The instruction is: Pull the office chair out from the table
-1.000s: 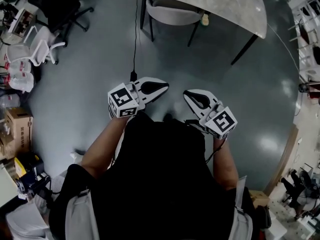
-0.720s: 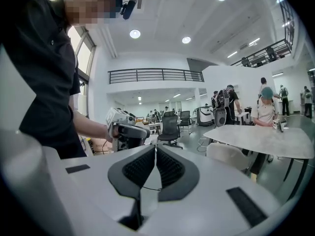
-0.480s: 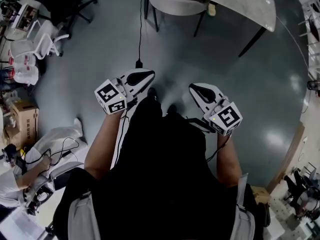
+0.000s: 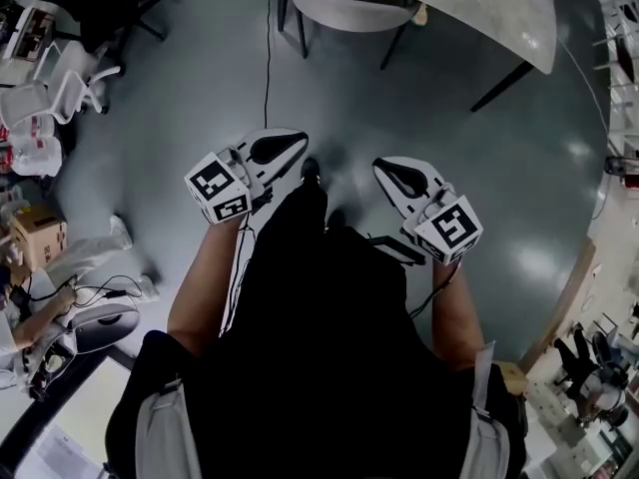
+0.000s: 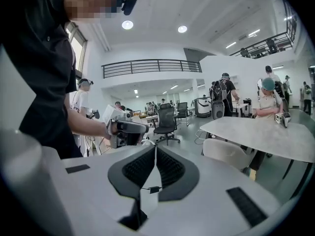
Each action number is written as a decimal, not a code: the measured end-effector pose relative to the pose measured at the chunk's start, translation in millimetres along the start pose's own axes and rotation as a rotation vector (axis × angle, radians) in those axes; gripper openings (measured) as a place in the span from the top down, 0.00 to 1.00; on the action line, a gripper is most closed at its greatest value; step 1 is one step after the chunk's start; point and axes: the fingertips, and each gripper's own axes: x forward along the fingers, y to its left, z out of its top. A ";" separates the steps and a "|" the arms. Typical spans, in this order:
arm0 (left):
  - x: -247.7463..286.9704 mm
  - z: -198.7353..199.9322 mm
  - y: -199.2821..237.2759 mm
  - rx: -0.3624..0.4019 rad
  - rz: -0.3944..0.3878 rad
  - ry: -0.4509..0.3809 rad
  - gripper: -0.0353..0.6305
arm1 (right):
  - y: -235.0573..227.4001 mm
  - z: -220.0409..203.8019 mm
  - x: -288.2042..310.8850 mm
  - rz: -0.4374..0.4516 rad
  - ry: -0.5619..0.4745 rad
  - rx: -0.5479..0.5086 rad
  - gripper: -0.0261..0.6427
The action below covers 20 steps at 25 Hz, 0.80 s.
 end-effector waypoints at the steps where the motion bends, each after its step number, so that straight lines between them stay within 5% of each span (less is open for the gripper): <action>1: 3.9 3.1 9.9 0.004 -0.006 -0.005 0.94 | -7.6 3.7 7.2 0.004 0.006 -0.003 0.93; 9: 17.3 48.1 105.5 0.032 -0.062 -0.028 0.94 | -68.8 55.8 85.6 -0.017 0.036 -0.069 0.93; 20: 65.2 77.0 174.5 0.059 -0.126 0.020 0.94 | -146.7 92.1 126.9 -0.063 0.042 -0.056 0.93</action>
